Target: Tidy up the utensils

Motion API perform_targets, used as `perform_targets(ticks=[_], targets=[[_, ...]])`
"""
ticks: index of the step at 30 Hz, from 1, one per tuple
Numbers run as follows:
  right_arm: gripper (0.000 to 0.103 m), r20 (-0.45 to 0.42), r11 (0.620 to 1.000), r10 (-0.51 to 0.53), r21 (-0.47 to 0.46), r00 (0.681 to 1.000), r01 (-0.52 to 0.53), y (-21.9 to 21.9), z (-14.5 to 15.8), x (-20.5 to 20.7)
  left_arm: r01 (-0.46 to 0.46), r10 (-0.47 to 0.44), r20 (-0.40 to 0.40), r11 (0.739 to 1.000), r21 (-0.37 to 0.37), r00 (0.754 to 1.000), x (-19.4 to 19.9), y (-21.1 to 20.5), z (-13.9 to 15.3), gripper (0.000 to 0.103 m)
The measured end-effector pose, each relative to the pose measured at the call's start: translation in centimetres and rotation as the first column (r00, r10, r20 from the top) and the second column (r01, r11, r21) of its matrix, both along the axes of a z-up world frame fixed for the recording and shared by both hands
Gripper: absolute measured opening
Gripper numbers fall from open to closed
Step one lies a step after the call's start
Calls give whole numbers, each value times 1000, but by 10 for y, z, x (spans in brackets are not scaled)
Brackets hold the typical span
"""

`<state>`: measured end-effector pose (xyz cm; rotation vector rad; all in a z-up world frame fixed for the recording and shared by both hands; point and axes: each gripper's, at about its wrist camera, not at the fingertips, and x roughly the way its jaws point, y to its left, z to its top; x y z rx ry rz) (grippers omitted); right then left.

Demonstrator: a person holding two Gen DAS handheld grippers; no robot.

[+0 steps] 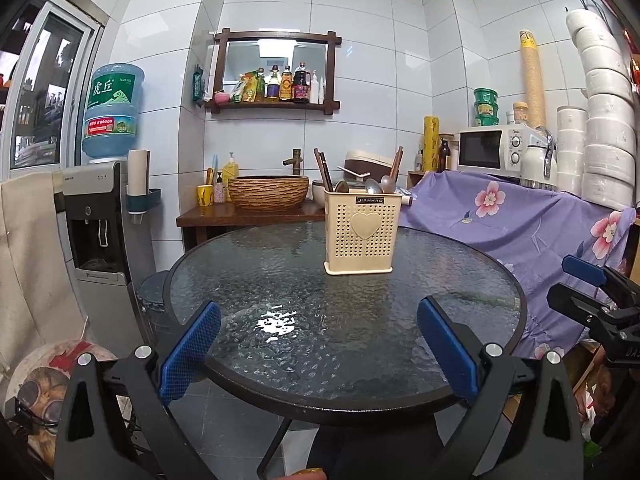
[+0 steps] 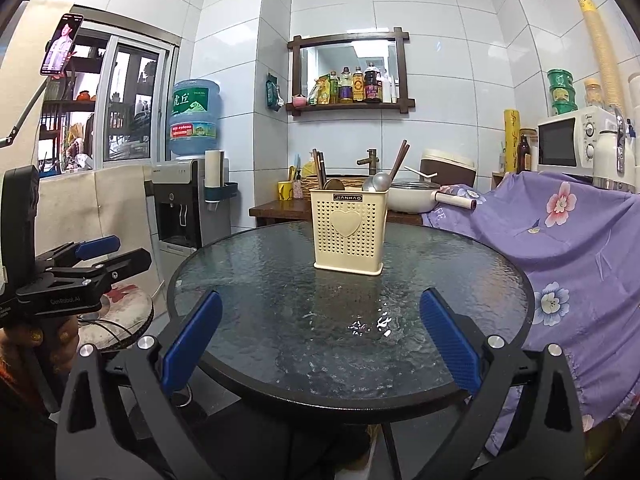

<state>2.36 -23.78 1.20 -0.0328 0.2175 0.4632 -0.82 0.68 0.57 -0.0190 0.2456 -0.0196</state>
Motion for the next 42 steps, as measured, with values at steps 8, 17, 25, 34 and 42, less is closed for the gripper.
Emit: perform_targets(ticks=[8,17,25,34,42], targets=[[97,-1,1000,1,0,1000,-1,1,0,0,-2,2,0,1000,3,1000,0,1,0,97],[97,-4,1000,0,0,1000,0,3,-1,-1,6,-6,-8,1000,-9,1000,2,2,0,97],[97,-15,1000,0,-4,1000,0,4,-4,1,1,-1,-13,1000,-11,1000,5,3,-2,97],[97,-14,1000,-8,3,1000,8,5,-3,2,15,-16,-34,1000,-9,999,8,0,-3,97],[97,-17,1000,-5,-1,1000,5,5,-3,2,12,-12,-39,1000,-6,999,9,-1,-4,97]])
